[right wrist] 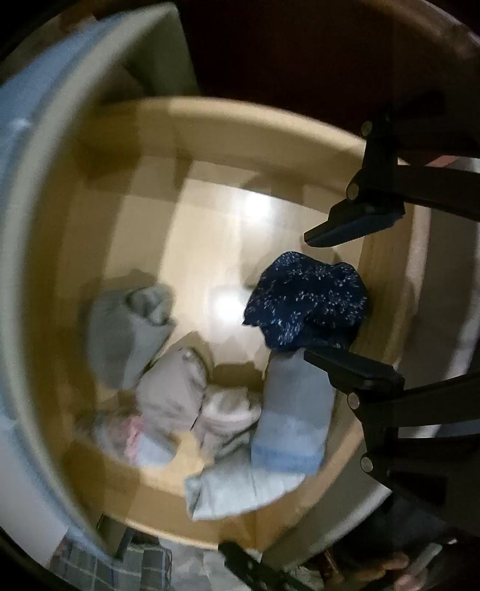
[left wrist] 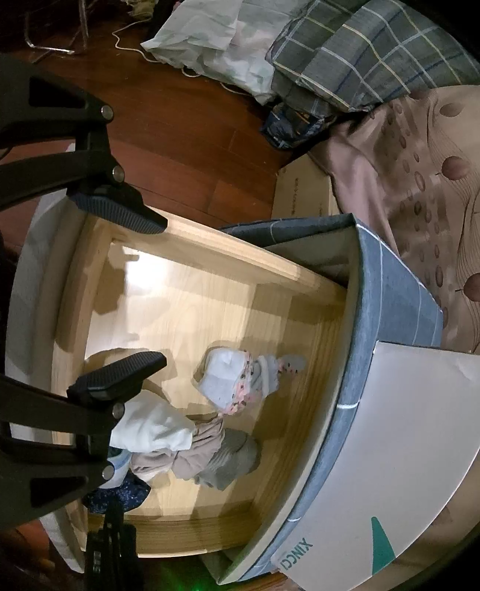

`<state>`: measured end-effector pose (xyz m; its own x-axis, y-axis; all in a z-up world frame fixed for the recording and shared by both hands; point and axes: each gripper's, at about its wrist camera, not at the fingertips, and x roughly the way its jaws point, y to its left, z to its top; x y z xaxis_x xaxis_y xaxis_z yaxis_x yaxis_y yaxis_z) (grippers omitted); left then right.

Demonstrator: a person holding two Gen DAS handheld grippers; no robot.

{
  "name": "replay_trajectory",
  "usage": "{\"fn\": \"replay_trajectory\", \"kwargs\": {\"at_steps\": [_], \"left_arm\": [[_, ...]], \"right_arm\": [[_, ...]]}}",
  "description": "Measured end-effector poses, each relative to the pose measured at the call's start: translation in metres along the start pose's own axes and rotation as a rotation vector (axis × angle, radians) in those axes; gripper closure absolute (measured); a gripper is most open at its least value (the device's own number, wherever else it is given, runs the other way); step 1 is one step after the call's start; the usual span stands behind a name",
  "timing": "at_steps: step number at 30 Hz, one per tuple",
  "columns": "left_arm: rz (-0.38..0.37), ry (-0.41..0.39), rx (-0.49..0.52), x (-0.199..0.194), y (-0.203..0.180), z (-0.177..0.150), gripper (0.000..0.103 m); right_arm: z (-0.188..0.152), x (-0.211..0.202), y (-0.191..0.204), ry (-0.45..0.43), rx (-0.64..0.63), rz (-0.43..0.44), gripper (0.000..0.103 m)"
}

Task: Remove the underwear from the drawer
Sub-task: 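Return the right gripper to the drawer and grasp the navy speckled sock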

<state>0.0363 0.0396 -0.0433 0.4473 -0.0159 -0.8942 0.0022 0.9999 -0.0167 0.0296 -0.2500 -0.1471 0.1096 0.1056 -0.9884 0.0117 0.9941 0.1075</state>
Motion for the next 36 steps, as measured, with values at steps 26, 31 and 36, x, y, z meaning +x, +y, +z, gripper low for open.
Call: {"fn": "replay_trajectory", "kwargs": {"at_steps": [26, 31, 36], "left_arm": [[0.0, 0.019, 0.012, 0.005, -0.007, -0.001, 0.035], [-0.02, 0.057, 0.034, 0.01, -0.009, -0.001, 0.035], [-0.063, 0.086, 0.035, 0.014, -0.009, -0.002, 0.035]], "right_arm": [[0.011, 0.052, -0.007, 0.118, -0.015, -0.122, 0.064], [0.007, 0.052, -0.009, 0.106, -0.024, -0.124, 0.065], [-0.002, 0.053, -0.011, 0.092, -0.022, -0.101, 0.066]]}}
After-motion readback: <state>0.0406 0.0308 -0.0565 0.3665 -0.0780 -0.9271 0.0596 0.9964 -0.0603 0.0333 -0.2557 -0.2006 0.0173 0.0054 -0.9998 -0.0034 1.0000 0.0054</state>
